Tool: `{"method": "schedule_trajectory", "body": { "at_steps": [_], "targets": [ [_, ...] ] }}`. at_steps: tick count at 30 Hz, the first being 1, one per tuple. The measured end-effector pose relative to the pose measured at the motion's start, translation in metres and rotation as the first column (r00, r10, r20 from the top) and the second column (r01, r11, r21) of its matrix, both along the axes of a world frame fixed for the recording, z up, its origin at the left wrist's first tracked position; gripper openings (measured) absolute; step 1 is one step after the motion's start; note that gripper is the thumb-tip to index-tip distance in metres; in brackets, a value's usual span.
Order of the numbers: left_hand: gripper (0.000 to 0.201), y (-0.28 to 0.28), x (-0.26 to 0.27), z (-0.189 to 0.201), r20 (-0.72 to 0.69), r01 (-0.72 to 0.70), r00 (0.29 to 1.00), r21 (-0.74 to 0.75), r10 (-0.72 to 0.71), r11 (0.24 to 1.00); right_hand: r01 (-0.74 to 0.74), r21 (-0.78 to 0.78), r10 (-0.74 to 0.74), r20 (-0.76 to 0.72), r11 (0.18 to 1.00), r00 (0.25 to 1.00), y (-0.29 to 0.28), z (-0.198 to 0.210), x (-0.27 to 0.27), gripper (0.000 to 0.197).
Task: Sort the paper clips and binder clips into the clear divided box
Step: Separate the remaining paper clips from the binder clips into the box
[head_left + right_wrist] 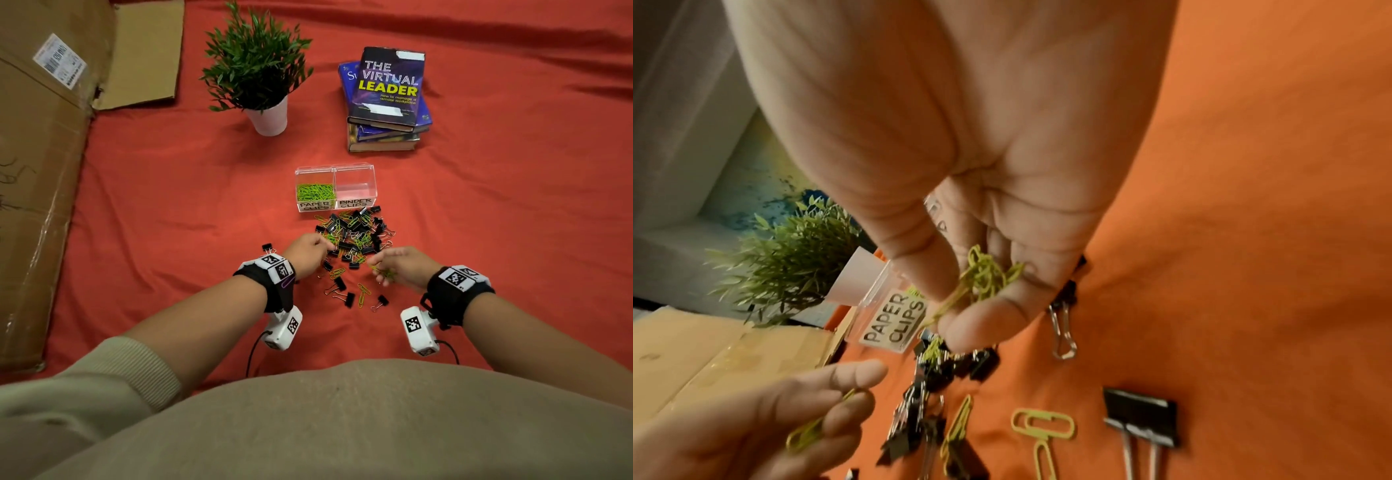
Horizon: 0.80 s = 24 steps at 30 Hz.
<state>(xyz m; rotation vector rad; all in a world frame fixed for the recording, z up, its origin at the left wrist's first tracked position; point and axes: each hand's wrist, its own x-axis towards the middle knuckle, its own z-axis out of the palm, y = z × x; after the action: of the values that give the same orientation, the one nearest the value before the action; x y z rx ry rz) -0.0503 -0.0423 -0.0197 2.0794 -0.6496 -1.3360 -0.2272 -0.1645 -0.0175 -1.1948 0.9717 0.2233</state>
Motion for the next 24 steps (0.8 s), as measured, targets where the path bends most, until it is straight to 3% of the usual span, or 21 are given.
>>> {"method": "schedule_trajectory", "body": {
  "at_steps": [5,7,9,12,14,16,20,24],
  "targets": [
    [0.033,-0.01,-0.01,0.003,-0.017,0.053,0.999,0.089,-0.052,0.995,-0.201,-0.145,0.18,-0.144,0.969,0.973,0.019,-0.001,0.005,0.015],
    [0.032,-0.012,-0.014,0.0,0.104,0.144,0.982,0.109,-0.155,0.984,-0.265,-0.19,0.224,-0.211,0.945,0.951,0.023,-0.005,0.006,0.015],
    [0.027,-0.012,-0.017,-0.005,0.279,0.274,0.91,0.15,-0.306,0.95,-0.344,-0.274,0.265,-0.286,0.898,0.921,0.026,-0.008,0.008,0.014],
    [0.015,-0.011,-0.021,-0.011,0.444,0.438,0.749,0.225,-0.492,0.87,-0.532,-0.446,0.357,-0.42,0.72,0.834,0.03,-0.008,0.011,0.019],
    [0.024,-0.01,-0.023,-0.014,0.517,0.496,0.63,0.308,-0.58,0.812,-0.688,-0.501,0.428,-0.544,0.525,0.722,0.036,-0.007,0.011,0.031],
    [0.028,-0.01,-0.025,-0.016,0.558,0.511,0.565,0.343,-0.608,0.789,-0.733,-0.522,0.43,-0.594,0.437,0.68,0.042,-0.01,0.011,0.034],
    [0.028,-0.008,-0.027,-0.017,0.573,0.544,0.505,0.369,-0.645,0.754,-0.743,-0.508,0.415,-0.619,0.437,0.667,0.049,-0.014,0.01,0.04],
    [0.023,-0.009,-0.03,-0.013,0.582,0.568,0.443,0.406,-0.682,0.716,-0.735,-0.482,0.406,-0.621,0.477,0.671,0.054,-0.016,0.012,0.025]
  ]
}}
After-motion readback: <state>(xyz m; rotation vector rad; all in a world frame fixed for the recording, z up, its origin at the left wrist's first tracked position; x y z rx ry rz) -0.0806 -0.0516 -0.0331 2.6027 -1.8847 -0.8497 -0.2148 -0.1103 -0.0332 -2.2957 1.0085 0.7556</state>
